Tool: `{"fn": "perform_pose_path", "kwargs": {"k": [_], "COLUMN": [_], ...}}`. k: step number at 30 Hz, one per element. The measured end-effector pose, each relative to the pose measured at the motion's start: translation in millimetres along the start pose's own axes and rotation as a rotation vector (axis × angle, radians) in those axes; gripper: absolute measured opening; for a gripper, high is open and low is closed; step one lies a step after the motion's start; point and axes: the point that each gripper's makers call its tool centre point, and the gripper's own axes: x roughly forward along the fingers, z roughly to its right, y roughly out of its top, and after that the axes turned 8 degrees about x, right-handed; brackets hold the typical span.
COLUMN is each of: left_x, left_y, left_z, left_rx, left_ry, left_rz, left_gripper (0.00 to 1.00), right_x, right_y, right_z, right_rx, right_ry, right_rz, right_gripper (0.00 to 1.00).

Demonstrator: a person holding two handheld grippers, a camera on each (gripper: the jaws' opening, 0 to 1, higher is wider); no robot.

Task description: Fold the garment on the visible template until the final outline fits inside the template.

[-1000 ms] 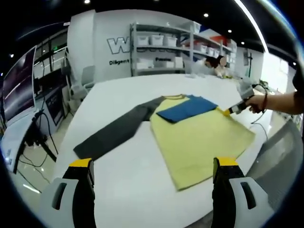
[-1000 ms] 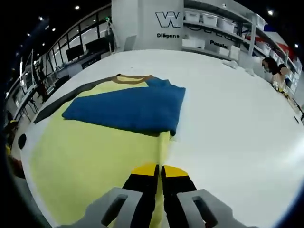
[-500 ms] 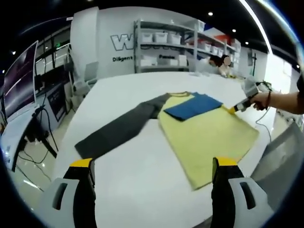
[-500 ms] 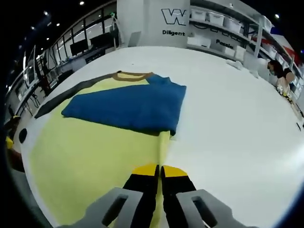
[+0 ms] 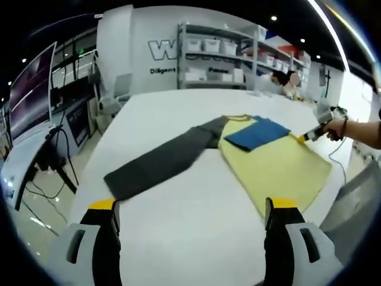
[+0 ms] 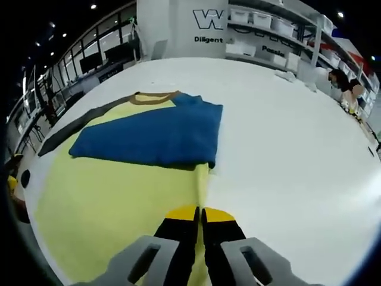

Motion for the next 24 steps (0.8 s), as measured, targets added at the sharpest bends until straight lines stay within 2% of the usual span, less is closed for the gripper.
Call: {"fn": "perform_pose_path", "kwargs": {"k": [4, 5, 6, 7, 8, 10, 11, 12, 13, 16, 21, 22, 24], "left_x": [1.4, 1.8, 2.4, 2.9, 3.1, 3.9, 4.0, 4.1, 4.3, 4.2, 5.1, 5.1, 5.2], "left_y": [0.0, -0.1, -0.2, -0.6, -0.7, -0.4, -0.1, 0.3, 1.1, 5.1, 7.0, 7.4, 8.3], "left_z": [-2.6, -3.0, -3.7, -4.2, -4.5, -4.9, -4.4, -4.2, -3.7, -1.7, -1.7, -1.5, -0.8], "left_rx": [-0.011, -0.013, -0.017, -0.021, -0.024, -0.043, -0.047, -0.052, -0.055, -0.061, -0.058, -0.059, -0.059], "left_ry": [0.003, 0.003, 0.004, 0.005, 0.006, 0.011, 0.011, 0.011, 0.011, 0.004, 0.007, 0.006, 0.003], "left_rz": [-0.001, -0.002, -0.002, -0.005, -0.006, -0.004, -0.002, 0.0, 0.003, 0.017, 0.014, 0.014, 0.016], "left_gripper": [0.96, 0.96, 0.96, 0.96, 0.96, 0.96, 0.97, 0.97, 0.97, 0.98, 0.98, 0.98, 0.98], "right_x": [-0.7, 0.1, -1.2, -2.0, -2.0, -3.1, -5.3, -6.2, -10.0, -14.9, -33.9, -37.5, -44.4], "right_y": [-0.2, 1.1, -0.3, -0.4, 0.7, 5.1, 8.1, 9.5, 15.0, 16.5, 27.2, 29.1, 26.8], "right_z": [1.5, -0.8, -0.5, 0.9, -2.1, -10.9, -17.2, -18.6, -21.8, -24.7, -42.1, -45.7, -51.2], "right_rx": [-0.004, -0.049, -0.047, -0.037, -0.015, 0.074, 0.123, 0.131, 0.134, 0.112, 0.091, 0.085, 0.074], "right_ry": [-0.004, 0.021, 0.022, 0.02, 0.047, 0.106, 0.153, 0.165, 0.19, 0.2, 0.278, 0.292, 0.312], "right_rz": [-0.003, 0.004, 0.004, 0.007, 0.022, 0.059, 0.079, 0.088, 0.129, 0.148, 0.216, 0.229, 0.215], "right_gripper": [0.0, 0.0, 0.0, 0.03, 0.1, 0.33, 0.41, 0.47, 0.54, 0.74, 0.93, 0.99, 0.99]}}
